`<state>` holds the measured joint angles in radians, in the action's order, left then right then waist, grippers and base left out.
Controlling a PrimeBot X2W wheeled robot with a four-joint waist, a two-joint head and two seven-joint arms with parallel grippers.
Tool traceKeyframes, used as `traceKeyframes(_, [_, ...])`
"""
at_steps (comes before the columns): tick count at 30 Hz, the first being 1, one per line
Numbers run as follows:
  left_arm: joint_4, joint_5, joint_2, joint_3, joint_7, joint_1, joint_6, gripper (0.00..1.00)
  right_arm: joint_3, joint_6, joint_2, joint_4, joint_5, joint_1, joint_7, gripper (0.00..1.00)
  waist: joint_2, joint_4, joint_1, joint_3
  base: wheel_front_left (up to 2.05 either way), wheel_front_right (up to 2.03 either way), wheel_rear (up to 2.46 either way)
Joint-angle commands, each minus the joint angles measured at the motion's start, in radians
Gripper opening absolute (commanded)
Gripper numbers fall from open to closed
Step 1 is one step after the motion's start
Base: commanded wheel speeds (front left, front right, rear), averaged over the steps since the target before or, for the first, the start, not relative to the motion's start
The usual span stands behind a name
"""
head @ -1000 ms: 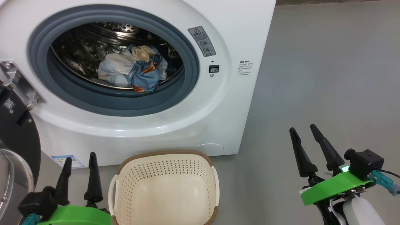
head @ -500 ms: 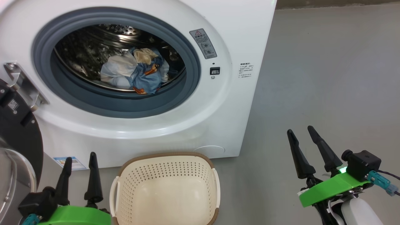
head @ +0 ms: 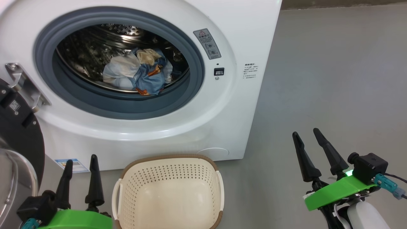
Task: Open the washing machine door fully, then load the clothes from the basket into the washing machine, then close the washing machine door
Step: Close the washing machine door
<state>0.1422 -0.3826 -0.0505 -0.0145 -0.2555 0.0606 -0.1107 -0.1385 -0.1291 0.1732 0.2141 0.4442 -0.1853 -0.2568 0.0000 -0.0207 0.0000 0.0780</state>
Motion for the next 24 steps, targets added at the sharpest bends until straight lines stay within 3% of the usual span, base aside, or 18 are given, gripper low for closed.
traceKeyframes(1, [-0.029, 0.002, -0.011, -0.039, -0.006, 0.019, -0.003, 1.00, -0.017, -0.002, 0.005, -0.021, 0.011, 0.001, -0.005, 1.00, 0.0000, -0.001, 0.0000, -0.002, -0.81, 0.81, 0.00])
traceKeyframes(15, [-0.041, 0.010, -0.005, -0.043, -0.006, 0.011, -0.011, 1.00, -0.009, -0.002, 0.012, -0.020, 0.014, 0.007, -0.005, 1.00, 0.0000, 0.006, 0.0000, -0.022, -1.40, 1.40, 0.00])
traceKeyframes(24, [-0.043, 0.013, -0.002, -0.044, -0.006, 0.003, -0.013, 1.00, -0.010, -0.002, 0.012, -0.019, 0.016, 0.014, -0.005, 1.00, 0.0000, 0.017, 0.0000, -0.038, -0.36, 0.36, 0.00])
